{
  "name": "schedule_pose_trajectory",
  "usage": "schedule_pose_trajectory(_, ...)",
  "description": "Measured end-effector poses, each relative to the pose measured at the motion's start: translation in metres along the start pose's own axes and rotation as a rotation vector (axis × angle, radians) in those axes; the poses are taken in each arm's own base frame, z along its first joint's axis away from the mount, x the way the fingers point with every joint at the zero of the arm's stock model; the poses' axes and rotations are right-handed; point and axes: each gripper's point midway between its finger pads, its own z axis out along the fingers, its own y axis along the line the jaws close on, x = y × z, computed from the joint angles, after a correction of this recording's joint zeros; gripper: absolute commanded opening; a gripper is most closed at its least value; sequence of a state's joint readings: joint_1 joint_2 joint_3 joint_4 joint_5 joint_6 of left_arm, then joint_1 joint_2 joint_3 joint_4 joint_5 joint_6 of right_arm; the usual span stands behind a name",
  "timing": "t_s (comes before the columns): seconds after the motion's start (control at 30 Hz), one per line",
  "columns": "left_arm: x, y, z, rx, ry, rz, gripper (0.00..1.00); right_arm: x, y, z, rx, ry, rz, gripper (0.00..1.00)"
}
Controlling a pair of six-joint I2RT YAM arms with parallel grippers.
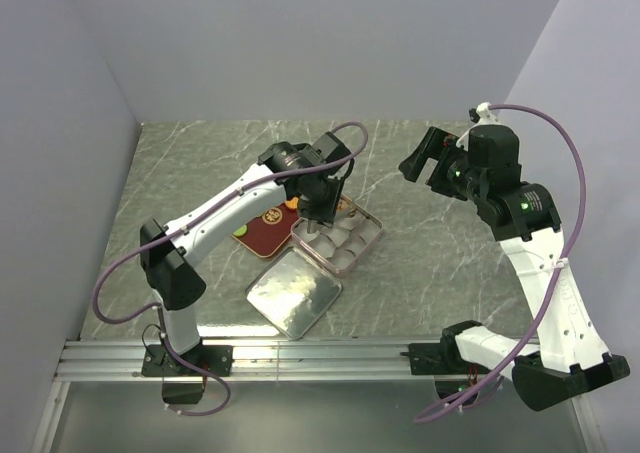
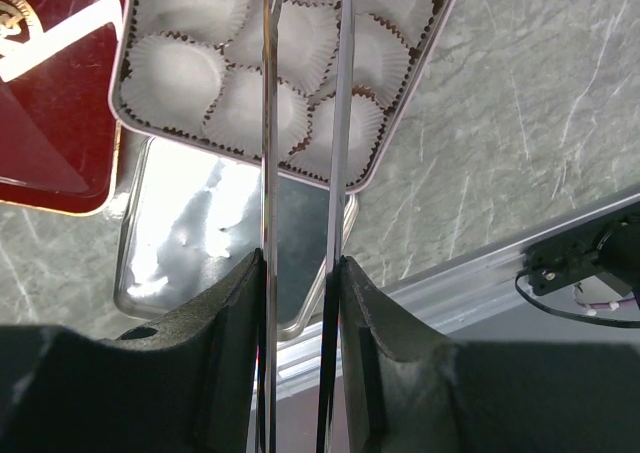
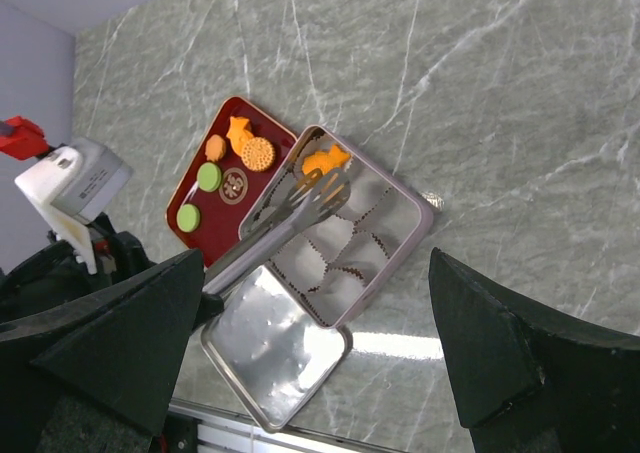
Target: Pack the cookies
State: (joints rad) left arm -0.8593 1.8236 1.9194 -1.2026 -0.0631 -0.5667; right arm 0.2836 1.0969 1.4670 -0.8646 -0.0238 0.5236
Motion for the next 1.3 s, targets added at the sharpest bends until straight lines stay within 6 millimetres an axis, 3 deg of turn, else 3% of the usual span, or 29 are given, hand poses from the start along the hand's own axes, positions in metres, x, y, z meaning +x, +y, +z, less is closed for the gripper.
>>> schedule_pose_trajectory(0.33,-0.005,-0.007,0.011,0.015,-0.008,-0.017,0.30,0.000,0.000,-0.001,-0.004,-0.004,0.003,1.00)
schedule_pose_trajectory(0.77,0.013,0.000,0.036,-0.014,0.048,-0.021,0.34,0.002,0.004,-0.002,-0.020,0.005,0.010,1.00)
schedule_pose_trajectory(1.3,0.010,0.002,0.038,-0.032,0.030,-0.021,0.42,0.006,0.008,0.009,-0.030,0.047,0.023,1.00)
